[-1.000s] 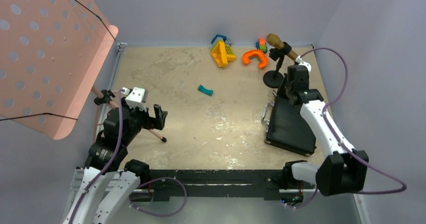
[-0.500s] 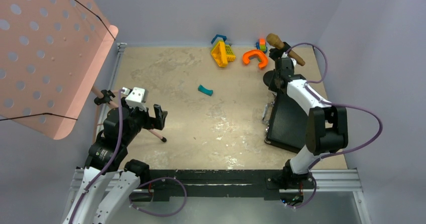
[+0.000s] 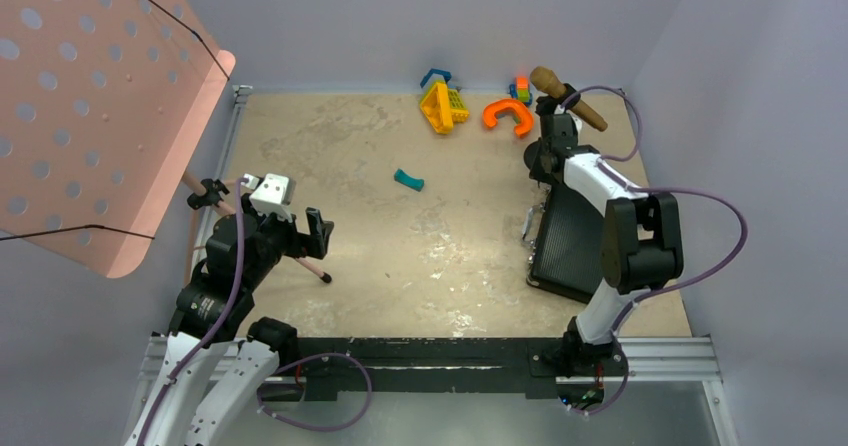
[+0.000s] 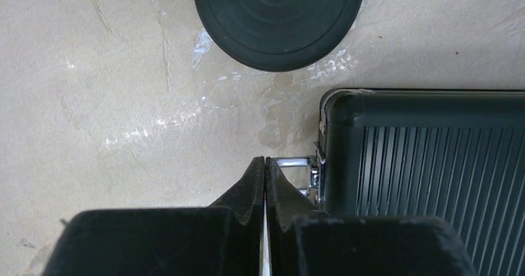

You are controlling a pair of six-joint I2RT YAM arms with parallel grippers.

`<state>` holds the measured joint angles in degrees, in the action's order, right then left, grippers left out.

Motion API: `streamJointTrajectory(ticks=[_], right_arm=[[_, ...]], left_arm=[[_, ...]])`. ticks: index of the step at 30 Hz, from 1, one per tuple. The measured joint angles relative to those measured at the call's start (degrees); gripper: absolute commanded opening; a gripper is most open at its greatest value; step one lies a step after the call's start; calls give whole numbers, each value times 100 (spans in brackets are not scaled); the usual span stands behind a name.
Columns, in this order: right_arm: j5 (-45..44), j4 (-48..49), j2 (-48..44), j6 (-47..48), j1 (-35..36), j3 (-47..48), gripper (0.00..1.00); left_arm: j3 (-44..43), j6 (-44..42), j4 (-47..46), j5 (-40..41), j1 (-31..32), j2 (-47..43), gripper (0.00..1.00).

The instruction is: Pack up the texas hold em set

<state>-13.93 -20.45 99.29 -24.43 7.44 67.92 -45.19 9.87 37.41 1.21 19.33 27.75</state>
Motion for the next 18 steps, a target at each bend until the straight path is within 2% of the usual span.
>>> streamJointTrajectory(ticks=[8,18], right_arm=[[-37,181,391,-4,-17,85,0],[-46,155,448,-11,-26,151,0]], left_arm=[[0,0,0,-24,0,0,99],[0,0,0,-44,0,2,99]])
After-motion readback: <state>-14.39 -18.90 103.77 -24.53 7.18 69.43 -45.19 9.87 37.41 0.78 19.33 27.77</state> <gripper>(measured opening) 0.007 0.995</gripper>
